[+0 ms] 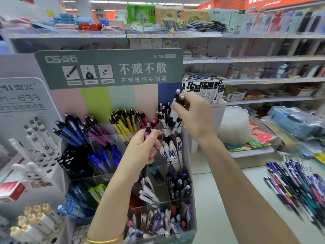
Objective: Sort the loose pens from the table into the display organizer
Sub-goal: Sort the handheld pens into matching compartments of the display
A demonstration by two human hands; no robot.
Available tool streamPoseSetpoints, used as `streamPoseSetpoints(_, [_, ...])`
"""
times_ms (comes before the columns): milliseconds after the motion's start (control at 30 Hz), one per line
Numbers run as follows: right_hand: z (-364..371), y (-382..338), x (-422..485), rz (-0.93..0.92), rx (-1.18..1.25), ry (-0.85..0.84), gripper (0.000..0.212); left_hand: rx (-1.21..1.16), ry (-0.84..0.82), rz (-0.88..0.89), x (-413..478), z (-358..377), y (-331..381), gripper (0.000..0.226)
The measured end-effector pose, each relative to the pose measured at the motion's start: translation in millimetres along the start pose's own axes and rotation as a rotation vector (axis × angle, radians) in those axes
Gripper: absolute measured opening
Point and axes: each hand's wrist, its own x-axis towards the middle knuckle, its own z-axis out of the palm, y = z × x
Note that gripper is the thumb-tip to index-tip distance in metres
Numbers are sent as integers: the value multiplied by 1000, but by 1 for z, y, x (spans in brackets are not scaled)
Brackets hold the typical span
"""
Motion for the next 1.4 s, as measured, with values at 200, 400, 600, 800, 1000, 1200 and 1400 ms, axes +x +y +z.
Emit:
streamPoseSetpoints(200, [23,11,6,20,-535,-315,21,-179,27,-104,10,5,8,17])
streamPoseSetpoints(400, [14,11,-1,85,-276,-231,40,-118,-16,9,5,-6,5,16])
streamPoseSetpoints(600, [6,-25,-29,75,186,-188,10,-118,-22,122,-2,-22,4,10])
streamPoseSetpoints(800, [39,-55,-27,200,516,-465,4,-131,85,128,-16,-52,8,17])
streamPoseSetpoints(1000, [69,-89,0,67,547,-75,3,-121,243,52,-26,-90,6,22])
streamPoseSetpoints(1200, [110,-105,1,-122,164,-184,13,-135,252,26,-36,-111,3,24])
streamPoseSetpoints(1400, [140,-112,-9,-191,-502,-385,28,-91,243,-1,-37,-121,-2,27])
